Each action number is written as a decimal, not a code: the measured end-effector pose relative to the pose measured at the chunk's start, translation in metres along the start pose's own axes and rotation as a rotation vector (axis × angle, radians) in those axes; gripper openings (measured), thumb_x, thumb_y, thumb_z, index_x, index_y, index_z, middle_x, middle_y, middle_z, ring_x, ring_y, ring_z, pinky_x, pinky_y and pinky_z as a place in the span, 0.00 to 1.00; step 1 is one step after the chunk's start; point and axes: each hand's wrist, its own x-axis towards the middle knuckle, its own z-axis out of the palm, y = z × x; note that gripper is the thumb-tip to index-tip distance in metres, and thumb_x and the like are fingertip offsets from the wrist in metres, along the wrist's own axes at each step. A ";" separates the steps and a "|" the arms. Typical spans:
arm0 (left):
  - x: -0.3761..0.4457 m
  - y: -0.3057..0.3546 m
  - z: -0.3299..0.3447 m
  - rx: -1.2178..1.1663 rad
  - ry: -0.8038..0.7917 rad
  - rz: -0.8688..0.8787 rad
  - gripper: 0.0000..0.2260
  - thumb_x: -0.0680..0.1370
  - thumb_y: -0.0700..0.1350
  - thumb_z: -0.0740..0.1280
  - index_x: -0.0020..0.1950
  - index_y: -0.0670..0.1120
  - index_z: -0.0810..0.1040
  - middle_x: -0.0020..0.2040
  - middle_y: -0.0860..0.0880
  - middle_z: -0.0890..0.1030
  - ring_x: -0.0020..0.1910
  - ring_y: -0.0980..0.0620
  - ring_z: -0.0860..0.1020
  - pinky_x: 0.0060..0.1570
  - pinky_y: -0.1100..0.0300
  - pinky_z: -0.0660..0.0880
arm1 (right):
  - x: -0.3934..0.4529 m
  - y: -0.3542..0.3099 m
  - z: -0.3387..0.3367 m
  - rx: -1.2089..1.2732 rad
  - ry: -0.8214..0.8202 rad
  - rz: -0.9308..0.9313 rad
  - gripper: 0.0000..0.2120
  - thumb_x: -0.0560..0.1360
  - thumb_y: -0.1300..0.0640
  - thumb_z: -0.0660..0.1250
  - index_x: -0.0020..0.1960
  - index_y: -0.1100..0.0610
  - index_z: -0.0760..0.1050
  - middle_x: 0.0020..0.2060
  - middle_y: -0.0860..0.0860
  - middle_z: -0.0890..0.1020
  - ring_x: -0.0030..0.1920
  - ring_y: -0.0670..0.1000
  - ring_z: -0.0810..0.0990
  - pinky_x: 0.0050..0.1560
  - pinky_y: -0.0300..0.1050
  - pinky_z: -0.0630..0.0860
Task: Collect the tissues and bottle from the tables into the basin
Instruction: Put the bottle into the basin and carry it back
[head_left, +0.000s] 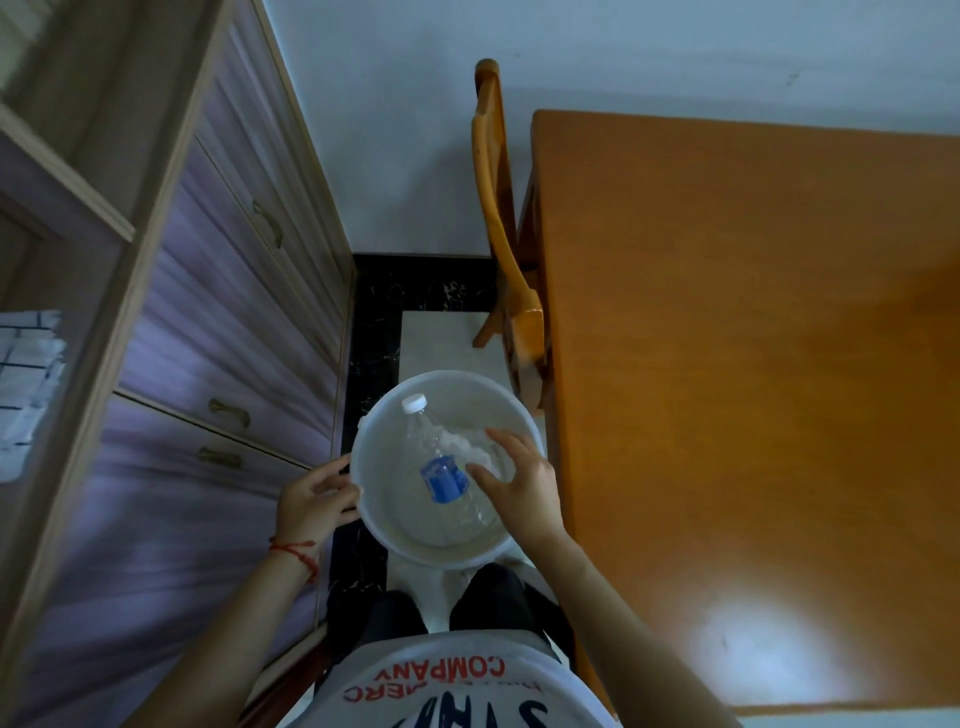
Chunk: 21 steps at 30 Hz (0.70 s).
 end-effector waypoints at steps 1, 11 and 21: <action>-0.002 0.000 -0.004 -0.004 -0.003 0.006 0.20 0.70 0.31 0.66 0.61 0.41 0.76 0.43 0.45 0.81 0.40 0.50 0.80 0.37 0.60 0.81 | -0.002 0.001 0.001 -0.029 -0.002 -0.015 0.23 0.71 0.54 0.71 0.64 0.56 0.71 0.62 0.51 0.76 0.63 0.48 0.73 0.65 0.43 0.71; -0.018 -0.009 -0.034 -0.049 -0.003 0.026 0.21 0.71 0.26 0.62 0.63 0.37 0.73 0.38 0.46 0.78 0.29 0.57 0.80 0.28 0.66 0.79 | -0.032 0.014 -0.006 -0.110 0.150 0.137 0.23 0.75 0.54 0.66 0.68 0.58 0.66 0.66 0.54 0.72 0.66 0.52 0.70 0.63 0.41 0.67; -0.037 -0.027 -0.065 0.011 -0.054 0.061 0.21 0.70 0.27 0.63 0.62 0.39 0.75 0.40 0.45 0.79 0.35 0.53 0.79 0.27 0.68 0.77 | -0.075 0.021 0.012 0.031 0.134 0.315 0.17 0.75 0.57 0.65 0.62 0.59 0.74 0.50 0.54 0.83 0.42 0.44 0.78 0.38 0.26 0.70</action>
